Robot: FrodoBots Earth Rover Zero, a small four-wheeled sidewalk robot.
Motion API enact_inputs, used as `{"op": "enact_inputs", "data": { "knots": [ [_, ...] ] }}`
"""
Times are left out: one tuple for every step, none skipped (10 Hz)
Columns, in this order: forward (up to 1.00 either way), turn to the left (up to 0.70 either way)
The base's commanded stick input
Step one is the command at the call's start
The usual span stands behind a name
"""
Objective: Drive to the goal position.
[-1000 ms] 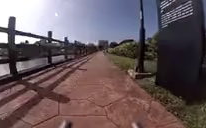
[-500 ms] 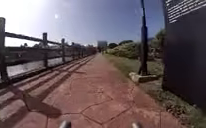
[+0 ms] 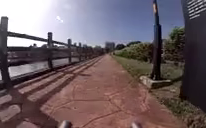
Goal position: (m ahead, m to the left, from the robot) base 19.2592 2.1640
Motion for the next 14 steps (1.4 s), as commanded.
{"op": "enact_inputs", "data": {
  "knots": [
    [0.50,0.00],
    [0.50,0.00],
    [0.50,0.00],
    [0.50,0.00],
    [0.50,0.00],
    [0.50,0.00],
    [0.50,0.00],
    [0.50,0.00],
    [0.50,0.00],
    [0.50,0.00],
    [0.50,0.03],
    [0.50,0.08],
    [0.50,0.02],
    [0.50,0.00]
  ]
}}
